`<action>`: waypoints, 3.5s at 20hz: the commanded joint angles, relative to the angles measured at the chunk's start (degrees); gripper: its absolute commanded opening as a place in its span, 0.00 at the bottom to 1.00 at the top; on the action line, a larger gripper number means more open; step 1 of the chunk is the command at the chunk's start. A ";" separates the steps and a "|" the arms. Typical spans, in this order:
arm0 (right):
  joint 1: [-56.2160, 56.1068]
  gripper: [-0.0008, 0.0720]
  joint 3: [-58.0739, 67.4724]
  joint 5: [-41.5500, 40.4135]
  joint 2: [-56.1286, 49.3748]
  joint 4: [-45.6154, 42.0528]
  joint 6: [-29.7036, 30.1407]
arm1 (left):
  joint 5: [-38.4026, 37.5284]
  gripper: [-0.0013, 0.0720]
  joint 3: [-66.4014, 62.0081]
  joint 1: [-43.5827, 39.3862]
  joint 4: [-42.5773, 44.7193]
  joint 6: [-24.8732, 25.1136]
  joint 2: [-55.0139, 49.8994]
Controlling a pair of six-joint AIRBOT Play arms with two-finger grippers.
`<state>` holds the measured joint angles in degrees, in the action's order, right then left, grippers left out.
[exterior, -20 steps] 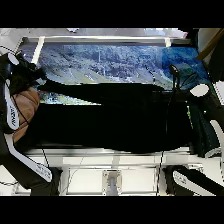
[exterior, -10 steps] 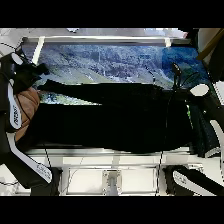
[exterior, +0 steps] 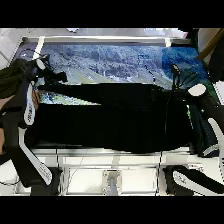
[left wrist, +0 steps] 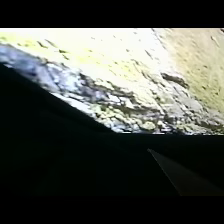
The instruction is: Fold the clothes and pants, and hang the long-sleeved shirts on hangers.
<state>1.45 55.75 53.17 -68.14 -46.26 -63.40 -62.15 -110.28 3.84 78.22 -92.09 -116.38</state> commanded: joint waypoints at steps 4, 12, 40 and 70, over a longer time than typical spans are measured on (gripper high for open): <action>-0.07 0.55 0.04 -0.09 -0.61 -0.11 -0.02 | -1.60 0.83 -0.04 -4.90 12.15 0.81 -2.51; -0.07 0.55 0.04 -0.22 -0.61 -0.11 -0.02 | -0.46 0.02 -0.04 -6.23 13.31 1.09 -2.58; 0.00 0.54 0.07 11.21 2.73 -3.58 -0.46 | 18.91 1.00 50.71 2.99 13.79 -16.79 39.39; -0.04 0.54 0.04 4.24 2.71 -3.54 -0.42 | -0.22 0.88 27.10 -3.30 32.17 -13.77 14.03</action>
<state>1.45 55.75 57.41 -65.43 -49.78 -63.86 -61.63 -83.02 1.21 109.49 -105.89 -101.43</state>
